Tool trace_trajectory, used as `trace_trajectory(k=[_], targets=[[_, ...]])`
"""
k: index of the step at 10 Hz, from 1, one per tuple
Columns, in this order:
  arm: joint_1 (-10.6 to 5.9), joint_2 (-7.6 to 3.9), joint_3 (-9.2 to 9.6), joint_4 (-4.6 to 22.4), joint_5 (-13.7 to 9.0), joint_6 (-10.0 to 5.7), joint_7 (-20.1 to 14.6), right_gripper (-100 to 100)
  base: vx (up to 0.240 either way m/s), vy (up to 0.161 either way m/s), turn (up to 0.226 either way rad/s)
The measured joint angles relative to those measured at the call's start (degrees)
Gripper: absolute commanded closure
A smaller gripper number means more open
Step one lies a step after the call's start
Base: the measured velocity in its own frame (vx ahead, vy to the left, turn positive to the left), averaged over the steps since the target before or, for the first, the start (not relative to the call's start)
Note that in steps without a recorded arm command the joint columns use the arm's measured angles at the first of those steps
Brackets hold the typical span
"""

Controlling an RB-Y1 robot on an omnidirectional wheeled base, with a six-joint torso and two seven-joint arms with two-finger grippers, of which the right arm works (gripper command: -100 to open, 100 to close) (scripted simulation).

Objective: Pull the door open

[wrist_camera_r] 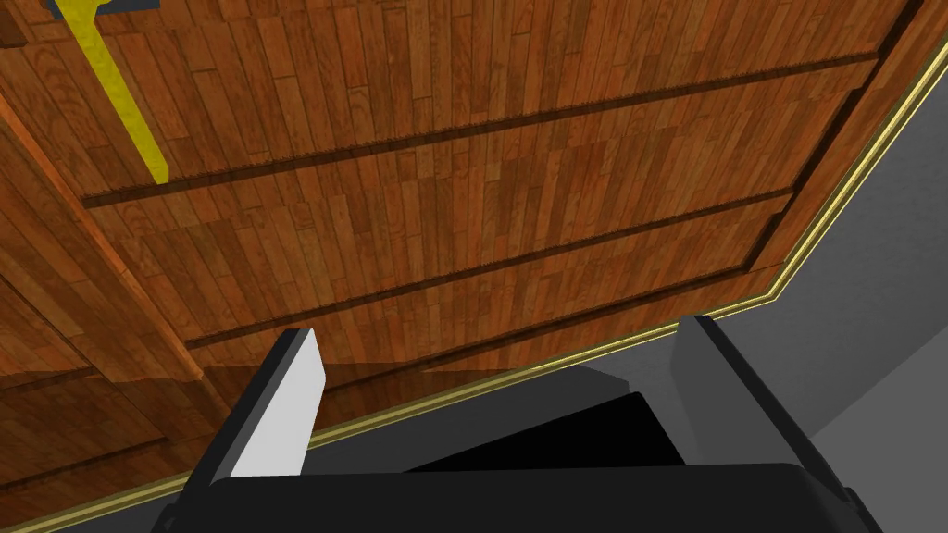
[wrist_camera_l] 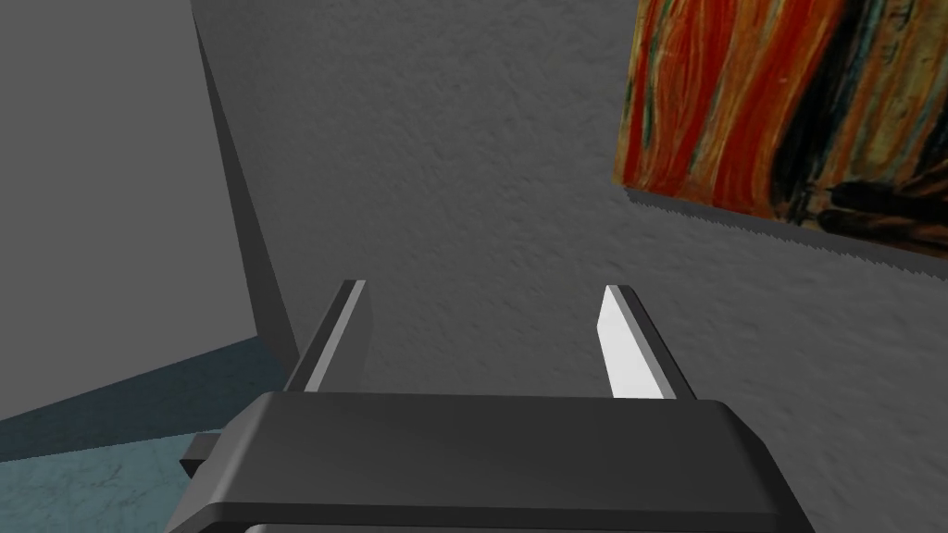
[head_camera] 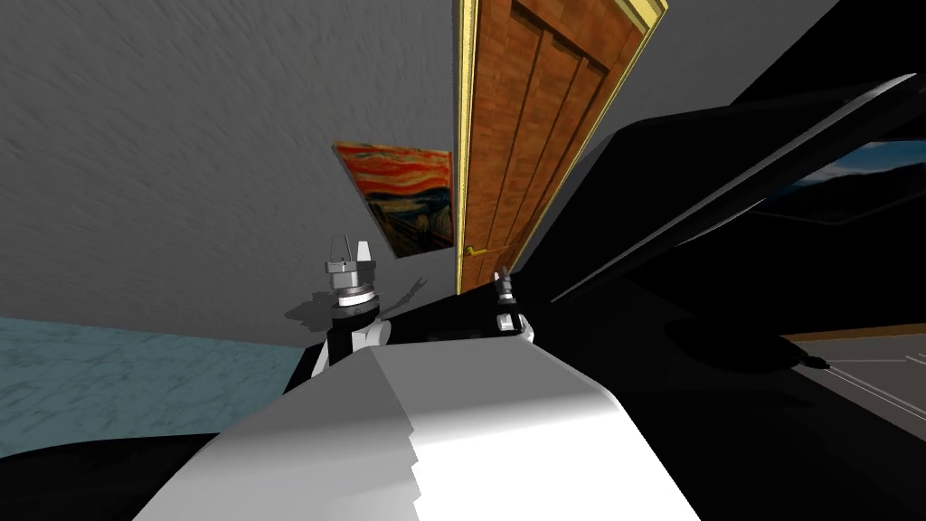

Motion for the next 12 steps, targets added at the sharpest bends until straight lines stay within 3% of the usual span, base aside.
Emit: trace_trajectory(k=[12], targets=[[-5.01, -2.47, 0.65, 15.7, -0.5, -2.18, -1.6, -100, 0.043, -0.033, 0.106]])
